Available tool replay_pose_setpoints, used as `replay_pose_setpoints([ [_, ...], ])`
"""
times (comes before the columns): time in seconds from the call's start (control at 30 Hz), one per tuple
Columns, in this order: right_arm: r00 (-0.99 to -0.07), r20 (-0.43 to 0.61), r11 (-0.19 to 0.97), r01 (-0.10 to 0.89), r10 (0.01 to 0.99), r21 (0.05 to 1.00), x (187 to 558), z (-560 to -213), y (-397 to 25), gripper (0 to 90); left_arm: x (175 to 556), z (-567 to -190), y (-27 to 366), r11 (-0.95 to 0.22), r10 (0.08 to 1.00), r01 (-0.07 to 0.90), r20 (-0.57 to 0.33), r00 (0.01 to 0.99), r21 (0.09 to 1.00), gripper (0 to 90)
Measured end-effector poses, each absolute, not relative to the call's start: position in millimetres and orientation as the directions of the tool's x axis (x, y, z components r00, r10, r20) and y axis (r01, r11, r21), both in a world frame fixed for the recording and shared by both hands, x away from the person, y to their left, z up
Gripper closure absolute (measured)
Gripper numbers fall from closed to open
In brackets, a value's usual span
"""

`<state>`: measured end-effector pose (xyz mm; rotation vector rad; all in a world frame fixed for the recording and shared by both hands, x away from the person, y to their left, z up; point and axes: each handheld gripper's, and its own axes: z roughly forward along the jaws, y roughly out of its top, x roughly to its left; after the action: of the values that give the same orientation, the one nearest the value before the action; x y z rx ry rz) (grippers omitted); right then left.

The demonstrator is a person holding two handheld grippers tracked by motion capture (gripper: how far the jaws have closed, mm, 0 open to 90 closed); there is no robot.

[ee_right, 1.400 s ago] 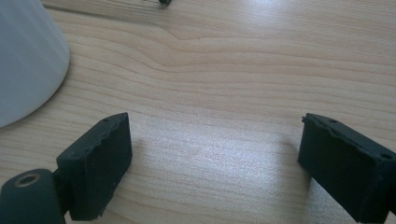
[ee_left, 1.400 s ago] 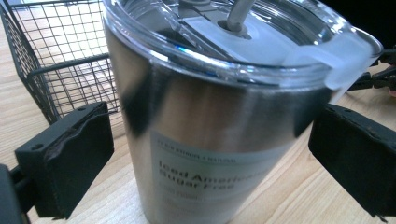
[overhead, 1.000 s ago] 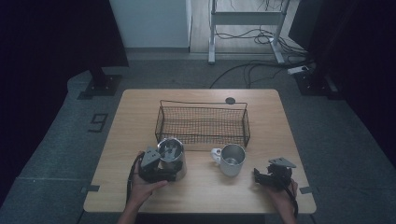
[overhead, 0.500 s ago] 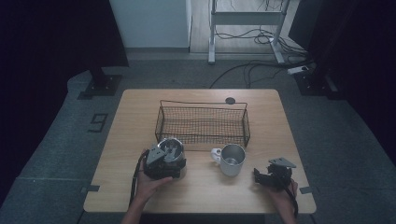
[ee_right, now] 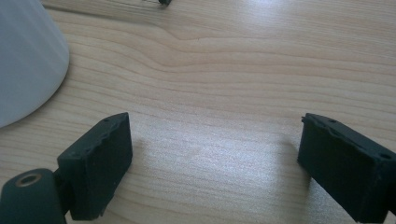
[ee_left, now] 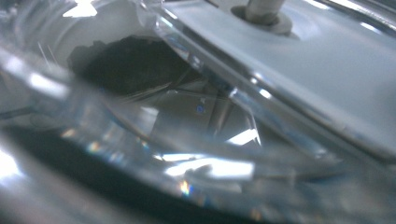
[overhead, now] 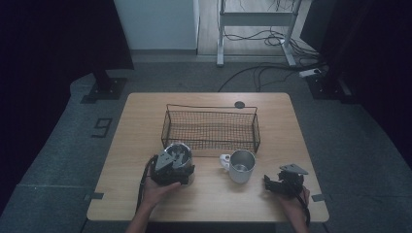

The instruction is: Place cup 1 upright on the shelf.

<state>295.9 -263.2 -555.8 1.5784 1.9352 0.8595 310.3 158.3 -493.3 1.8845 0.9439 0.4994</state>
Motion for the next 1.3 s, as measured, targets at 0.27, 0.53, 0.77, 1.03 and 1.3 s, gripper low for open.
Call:
replay_pose_setpoints([
  [0.27,-0.207,0.013,0.131,0.666,0.978,0.735,295.9,-555.8,-263.2,9.7,310.5,-492.4,158.0,-0.268,0.782,0.406,-0.049,0.621,0.874,3.1],
  [0.53,-0.207,0.013,0.131,0.666,0.978,0.735,296.0,-555.8,-263.2,9.7,311.0,-489.2,157.8,-0.266,0.78,0.432,-0.071,0.622,0.862,3.2],
  [0.77,-0.207,0.014,0.131,0.666,0.978,0.734,295.9,-555.8,-263.2,9.8,311.0,-486.1,157.6,-0.283,0.78,0.433,-0.057,0.623,0.856,3.2],
  [1.03,-0.211,0.015,0.132,0.665,0.977,0.735,296.2,-555.8,-263.4,10.1,315.1,-471.4,159.9,-0.277,0.785,0.43,-0.056,0.617,0.859,3.2],
  [1.3,-0.227,0.013,0.144,0.663,0.974,0.735,298.2,-555.6,-264.0,10.5,321.1,-453.4,158.7,-0.277,0.802,0.419,-0.032,0.596,0.865,3.2],
])
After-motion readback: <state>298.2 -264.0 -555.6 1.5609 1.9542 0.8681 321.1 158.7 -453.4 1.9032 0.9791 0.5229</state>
